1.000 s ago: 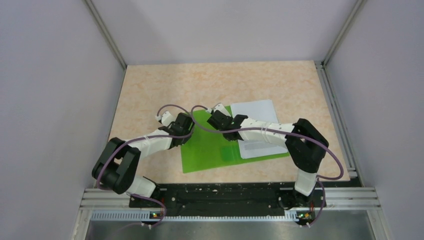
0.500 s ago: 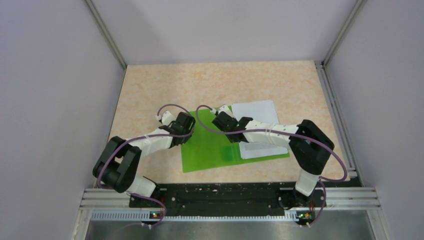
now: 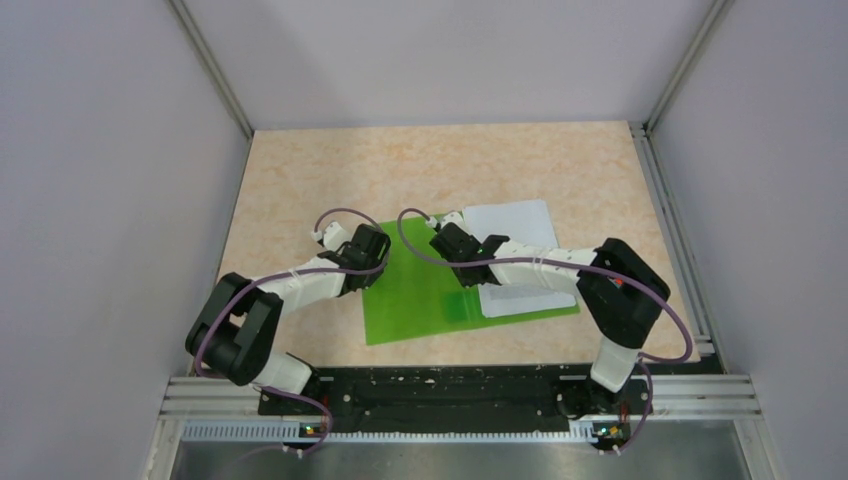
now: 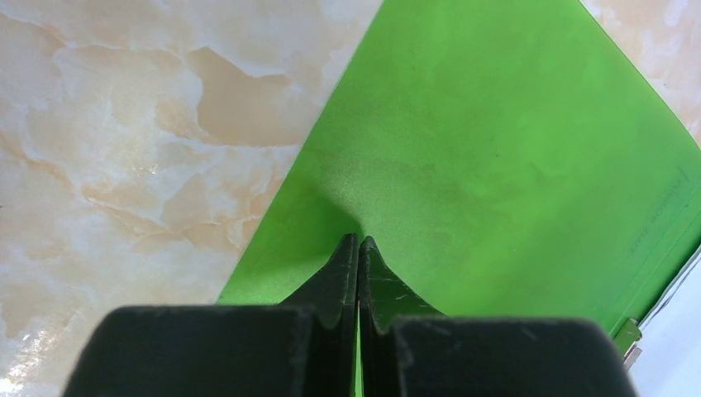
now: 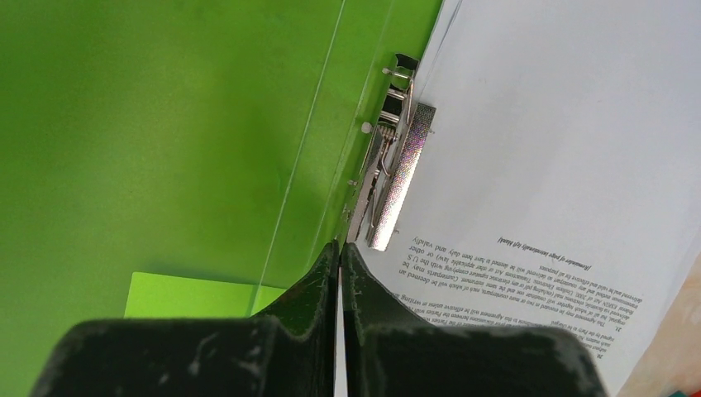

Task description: Put the files into the folder

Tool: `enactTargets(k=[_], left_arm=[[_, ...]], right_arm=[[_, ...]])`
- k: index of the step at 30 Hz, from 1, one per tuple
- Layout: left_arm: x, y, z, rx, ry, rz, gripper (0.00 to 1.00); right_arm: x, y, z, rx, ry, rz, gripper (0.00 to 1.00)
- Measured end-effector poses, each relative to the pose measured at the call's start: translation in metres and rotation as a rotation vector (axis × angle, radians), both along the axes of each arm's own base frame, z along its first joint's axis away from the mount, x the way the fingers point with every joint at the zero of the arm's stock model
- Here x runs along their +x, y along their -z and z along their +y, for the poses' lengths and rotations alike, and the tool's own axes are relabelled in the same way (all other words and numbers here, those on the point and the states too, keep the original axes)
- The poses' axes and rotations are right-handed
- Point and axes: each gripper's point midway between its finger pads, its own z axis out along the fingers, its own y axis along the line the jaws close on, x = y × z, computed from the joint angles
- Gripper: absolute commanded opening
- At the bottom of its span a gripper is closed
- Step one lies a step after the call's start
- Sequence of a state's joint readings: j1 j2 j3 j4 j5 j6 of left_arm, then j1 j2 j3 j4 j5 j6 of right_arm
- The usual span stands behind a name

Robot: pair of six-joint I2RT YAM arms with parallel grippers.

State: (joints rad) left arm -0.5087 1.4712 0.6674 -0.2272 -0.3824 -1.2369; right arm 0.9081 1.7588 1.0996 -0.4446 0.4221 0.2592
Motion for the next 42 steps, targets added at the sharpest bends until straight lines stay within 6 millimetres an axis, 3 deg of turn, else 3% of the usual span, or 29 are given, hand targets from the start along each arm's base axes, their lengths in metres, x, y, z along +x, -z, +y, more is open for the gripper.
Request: enactTargets(k=[42], left_arm=[[0.011,0.000,-0.007,-0.027,0.004,-0.033,0.00]], right_arm=[[0.017,0.014,-0.005,0.003,0.070,-0.014,0.00]])
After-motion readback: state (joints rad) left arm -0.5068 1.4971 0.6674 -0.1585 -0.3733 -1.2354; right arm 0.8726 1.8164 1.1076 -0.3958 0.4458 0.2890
